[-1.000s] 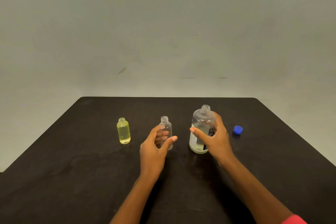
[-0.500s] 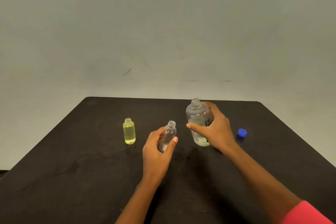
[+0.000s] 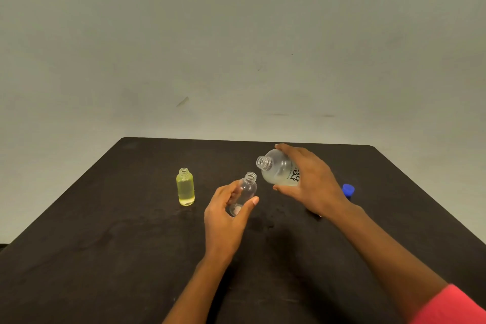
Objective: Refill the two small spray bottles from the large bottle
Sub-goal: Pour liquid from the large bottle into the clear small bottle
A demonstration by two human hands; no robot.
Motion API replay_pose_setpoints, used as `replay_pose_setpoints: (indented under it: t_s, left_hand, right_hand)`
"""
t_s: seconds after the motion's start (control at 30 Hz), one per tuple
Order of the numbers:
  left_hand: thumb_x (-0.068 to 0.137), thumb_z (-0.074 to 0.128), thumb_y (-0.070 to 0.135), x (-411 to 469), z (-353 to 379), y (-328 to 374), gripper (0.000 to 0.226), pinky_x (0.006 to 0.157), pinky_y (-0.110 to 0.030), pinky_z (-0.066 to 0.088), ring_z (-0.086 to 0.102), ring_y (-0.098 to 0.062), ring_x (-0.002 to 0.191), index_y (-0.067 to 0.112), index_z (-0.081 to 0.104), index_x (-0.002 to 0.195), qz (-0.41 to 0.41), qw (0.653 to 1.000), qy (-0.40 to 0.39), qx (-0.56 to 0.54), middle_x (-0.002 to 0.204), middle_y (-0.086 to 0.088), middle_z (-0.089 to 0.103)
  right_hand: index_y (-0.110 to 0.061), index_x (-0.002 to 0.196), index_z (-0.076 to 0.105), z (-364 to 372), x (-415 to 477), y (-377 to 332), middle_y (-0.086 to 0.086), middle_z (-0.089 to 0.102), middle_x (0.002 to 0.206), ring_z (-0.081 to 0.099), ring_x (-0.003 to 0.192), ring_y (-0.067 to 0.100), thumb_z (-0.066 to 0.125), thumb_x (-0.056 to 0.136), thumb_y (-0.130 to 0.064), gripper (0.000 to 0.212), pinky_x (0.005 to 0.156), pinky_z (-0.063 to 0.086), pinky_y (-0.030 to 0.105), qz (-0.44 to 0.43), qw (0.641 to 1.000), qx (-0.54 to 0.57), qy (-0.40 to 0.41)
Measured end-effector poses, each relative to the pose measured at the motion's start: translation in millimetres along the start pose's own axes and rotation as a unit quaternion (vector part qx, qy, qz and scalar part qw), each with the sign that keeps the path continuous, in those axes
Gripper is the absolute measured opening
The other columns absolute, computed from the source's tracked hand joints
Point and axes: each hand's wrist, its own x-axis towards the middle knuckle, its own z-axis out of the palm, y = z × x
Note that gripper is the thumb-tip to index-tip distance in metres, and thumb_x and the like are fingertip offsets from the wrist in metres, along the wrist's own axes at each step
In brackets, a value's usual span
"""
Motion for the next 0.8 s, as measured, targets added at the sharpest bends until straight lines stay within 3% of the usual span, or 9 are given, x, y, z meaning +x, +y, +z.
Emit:
replay_pose_setpoints:
  t_s: [0.17,0.37,0.8]
  left_hand:
    - [0.075,0.080,0.017,-0.7,-0.4,0.8,0.041,0.088,-0.018,0.051,0.063,-0.001,0.103,0.028,0.064,0.111,0.000,1.000,-0.002,-0.004,0.105,0.010,0.066]
    - [0.074,0.080,0.018,0.2,0.4,-3.1,0.043,0.090,-0.023,0.051,0.063,-0.004,0.104,0.019,0.066,0.115,-0.010,1.000,-0.006,-0.006,0.105,0.009,0.067]
    - [0.074,0.081,0.016,-0.1,0.8,-1.5,0.042,0.088,-0.017,0.050,0.063,0.000,0.103,0.025,0.065,0.112,-0.004,1.000,-0.014,0.003,0.105,0.010,0.067]
  right_hand:
    - [-0.026,0.140,0.039,-1.9,-1.0,-1.7,-0.002,0.053,0.130,0.048,0.116,0.017,0.078,0.072,-0.031,0.078,0.094,0.038,0.027,-0.030,0.998,-0.053,-0.002]
    - [-0.025,0.137,0.044,0.5,1.0,1.4,0.000,0.057,0.125,0.052,0.114,0.021,0.082,0.066,-0.027,0.080,0.096,0.040,0.032,-0.062,0.995,-0.079,0.023]
    - [-0.021,0.129,0.053,-1.0,4.6,5.3,0.003,0.063,0.114,0.060,0.102,0.025,0.087,0.057,-0.024,0.080,0.090,0.045,0.040,-0.121,0.980,-0.141,0.069]
